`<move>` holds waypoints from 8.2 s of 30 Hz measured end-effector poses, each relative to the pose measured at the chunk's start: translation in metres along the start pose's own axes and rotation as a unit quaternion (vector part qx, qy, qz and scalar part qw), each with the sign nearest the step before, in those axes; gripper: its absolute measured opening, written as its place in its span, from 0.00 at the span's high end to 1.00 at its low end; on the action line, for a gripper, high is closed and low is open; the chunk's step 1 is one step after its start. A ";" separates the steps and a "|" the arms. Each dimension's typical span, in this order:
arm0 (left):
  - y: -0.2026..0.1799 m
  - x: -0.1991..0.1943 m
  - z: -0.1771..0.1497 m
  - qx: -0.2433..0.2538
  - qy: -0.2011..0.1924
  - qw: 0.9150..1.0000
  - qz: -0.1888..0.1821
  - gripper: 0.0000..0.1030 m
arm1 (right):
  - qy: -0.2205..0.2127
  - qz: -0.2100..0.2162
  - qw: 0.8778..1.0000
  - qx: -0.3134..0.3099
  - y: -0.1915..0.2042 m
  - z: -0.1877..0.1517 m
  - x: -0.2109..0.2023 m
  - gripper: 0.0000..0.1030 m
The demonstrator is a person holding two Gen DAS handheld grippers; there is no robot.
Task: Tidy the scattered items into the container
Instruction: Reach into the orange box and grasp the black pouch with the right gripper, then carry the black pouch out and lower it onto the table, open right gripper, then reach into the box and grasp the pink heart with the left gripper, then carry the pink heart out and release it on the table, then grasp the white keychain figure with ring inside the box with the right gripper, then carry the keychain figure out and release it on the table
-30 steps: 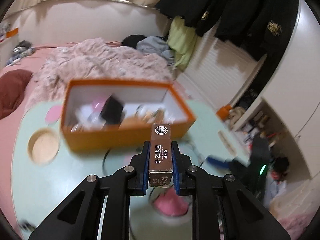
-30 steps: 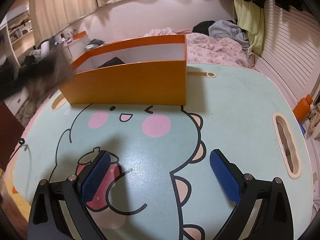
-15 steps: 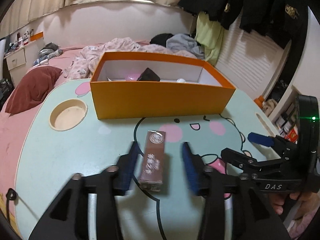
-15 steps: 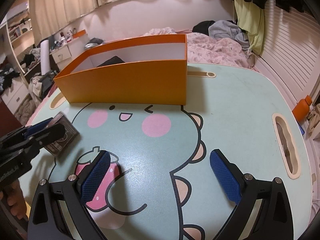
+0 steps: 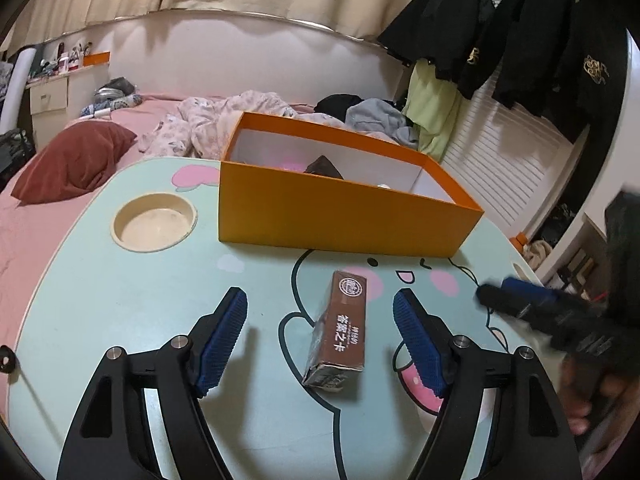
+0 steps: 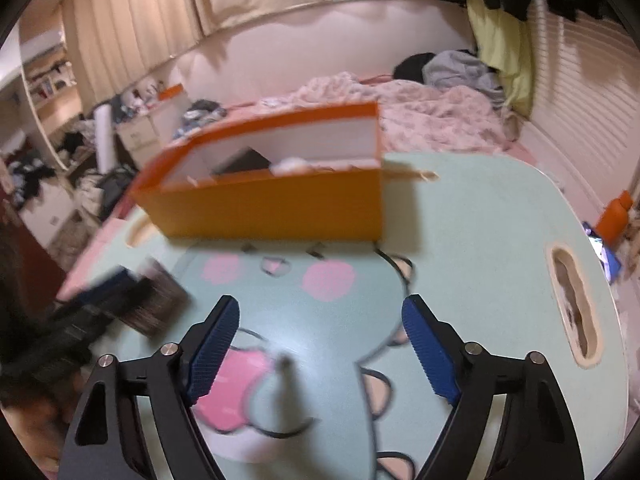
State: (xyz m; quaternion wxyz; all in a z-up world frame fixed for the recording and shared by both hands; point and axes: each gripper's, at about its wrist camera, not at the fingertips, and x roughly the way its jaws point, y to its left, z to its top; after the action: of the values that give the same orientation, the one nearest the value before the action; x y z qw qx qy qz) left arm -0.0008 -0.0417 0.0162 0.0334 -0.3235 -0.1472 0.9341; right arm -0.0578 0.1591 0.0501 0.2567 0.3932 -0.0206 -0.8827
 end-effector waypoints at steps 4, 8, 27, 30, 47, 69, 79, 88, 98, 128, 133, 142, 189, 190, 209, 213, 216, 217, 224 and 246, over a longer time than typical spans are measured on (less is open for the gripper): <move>-0.001 0.002 0.000 0.000 0.004 1.000 0.004 0.27 | 0.002 0.068 0.997 -0.026 0.030 0.048 -0.006 0.18; -0.003 -0.001 -0.001 0.005 -0.005 1.000 0.012 0.26 | 0.059 0.088 0.994 -0.007 0.046 0.106 0.039 0.21; 0.004 -0.005 -0.001 -0.005 -0.017 1.000 0.009 0.27 | 0.224 0.055 0.966 0.120 0.030 0.131 0.177 0.61; 0.004 -0.004 -0.001 -0.008 -0.013 1.000 0.009 0.27 | 0.209 0.053 0.969 0.118 0.027 0.129 0.174 0.63; 0.008 -0.001 -0.002 -0.020 -0.004 1.000 0.017 0.27 | 0.039 0.056 0.998 -0.009 0.043 0.088 0.029 0.63; 0.008 -0.001 -0.003 -0.019 0.000 1.000 0.022 0.27 | 0.089 -0.012 0.994 -0.063 0.019 -0.018 0.024 0.38; 0.009 -0.001 -0.003 -0.020 0.002 1.000 0.022 0.26 | 0.036 -0.011 0.999 -0.004 -0.006 -0.003 0.013 0.38; 0.011 -0.001 -0.002 -0.023 0.005 0.999 0.022 0.27 | 0.016 -0.037 0.999 0.034 -0.043 -0.006 0.023 0.38; 0.010 -0.009 0.003 -0.017 -0.019 1.000 0.012 0.27 | -0.007 -0.011 0.998 0.068 -0.060 -0.013 0.025 0.37; -0.013 0.159 0.159 0.046 0.197 0.969 0.139 0.57 | -0.016 0.025 0.996 0.081 -0.062 -0.019 0.018 0.33; -0.019 0.168 0.153 0.069 0.207 0.961 0.171 0.57 | -0.016 0.028 0.996 0.083 -0.063 -0.019 0.018 0.33; -0.007 0.182 0.152 0.055 0.244 0.955 0.160 0.62 | -0.018 0.034 0.995 0.087 -0.065 -0.019 0.019 0.32; -0.026 -0.012 0.019 0.058 0.042 0.984 -0.161 0.48 | -0.018 0.023 0.996 0.079 -0.062 -0.019 0.018 0.30; -0.021 -0.016 0.021 0.047 0.026 0.985 -0.161 0.47 | -0.018 0.023 0.996 0.080 -0.062 -0.019 0.018 0.30; 0.045 -0.010 -0.001 -0.027 0.030 0.999 0.030 0.39 | -0.059 -0.007 0.996 -0.066 0.008 0.076 -0.026 0.35; 0.050 -0.012 -0.004 -0.029 0.033 0.999 0.025 0.39 | 0.073 0.012 0.994 -0.080 0.020 0.121 0.030 0.48; 0.054 -0.010 -0.005 -0.038 0.039 0.998 0.022 0.39 | 0.158 0.019 0.986 -0.055 0.013 0.132 0.075 0.48; 0.056 -0.011 -0.005 -0.042 0.038 0.998 0.020 0.39 | 0.177 0.014 0.983 -0.048 0.011 0.133 0.089 0.48; 0.057 -0.011 -0.004 -0.048 0.035 0.998 0.018 0.39 | 0.231 -0.028 0.971 -0.054 0.012 0.127 0.138 0.60; 0.058 -0.009 -0.006 -0.053 0.036 0.998 0.018 0.39 | 0.158 0.016 0.987 0.003 0.005 0.139 0.129 0.67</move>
State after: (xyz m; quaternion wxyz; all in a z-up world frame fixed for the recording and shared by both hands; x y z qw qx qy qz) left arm 0.0115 -0.0970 0.0001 0.0050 -0.3608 -0.1895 0.9132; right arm -0.2256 0.0710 0.0598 0.2702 0.5283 0.0117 -0.8048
